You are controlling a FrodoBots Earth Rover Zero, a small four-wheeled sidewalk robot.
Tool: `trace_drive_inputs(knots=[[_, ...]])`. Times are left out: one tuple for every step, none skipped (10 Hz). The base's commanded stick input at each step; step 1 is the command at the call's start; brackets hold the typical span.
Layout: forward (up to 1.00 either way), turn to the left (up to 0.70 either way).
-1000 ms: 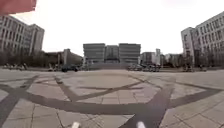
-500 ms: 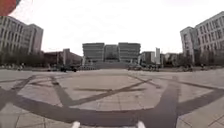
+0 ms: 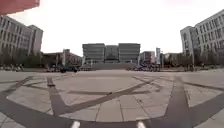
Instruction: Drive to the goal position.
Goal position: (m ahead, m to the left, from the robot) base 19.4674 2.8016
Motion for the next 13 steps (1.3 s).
trace_drive_inputs(knots=[[0.6, 0.0], [0.6, 0.0], [0.6, 0.0], [0.6, 0.0], [0.6, 0.0], [0.6, 0.0], [0.6, 0.0], [0.6, 0.0], [0.6, 0.0], [0.6, 0.0], [0.6, 0.0], [0.6, 0.0], [0.6, 0.0]])
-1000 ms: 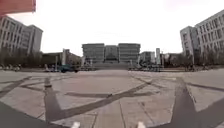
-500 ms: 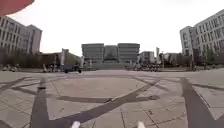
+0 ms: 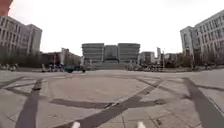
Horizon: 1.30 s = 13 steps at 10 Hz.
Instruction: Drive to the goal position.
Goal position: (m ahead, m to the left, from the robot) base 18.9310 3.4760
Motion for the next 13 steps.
trace_drive_inputs(knots=[[0.6, 0.0], [0.6, 0.0], [0.6, 0.0], [0.6, 0.0], [0.6, 0.0], [0.6, 0.0], [0.6, 0.0], [0.6, 0.0], [0.6, 0.0], [0.6, 0.0], [0.6, 0.0], [0.6, 0.0], [0.6, 0.0]])
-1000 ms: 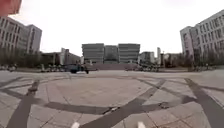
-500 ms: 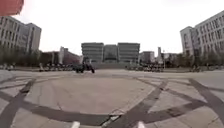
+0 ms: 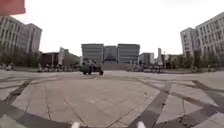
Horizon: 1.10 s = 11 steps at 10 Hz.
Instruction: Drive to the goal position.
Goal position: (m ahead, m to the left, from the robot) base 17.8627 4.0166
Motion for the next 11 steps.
trace_drive_inputs(knots=[[0.6, 0.0], [0.6, 0.0], [0.6, 0.0], [0.6, 0.0], [0.6, 0.0], [0.6, 0.0], [0.6, 0.0], [0.6, 0.0], [0.6, 0.0], [0.6, 0.0], [0.6, 0.0]])
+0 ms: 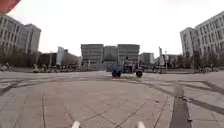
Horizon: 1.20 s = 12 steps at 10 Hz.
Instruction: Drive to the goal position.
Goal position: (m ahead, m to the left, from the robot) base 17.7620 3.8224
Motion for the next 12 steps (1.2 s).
trace_drive_inputs(knots=[[0.6, 0.0], [0.6, 0.0], [0.6, 0.0], [0.6, 0.0], [0.6, 0.0], [0.6, 0.0], [0.6, 0.0], [0.6, 0.0], [0.6, 0.03], [0.6, 0.13], [0.6, 0.15], [0.6, 0.15]])
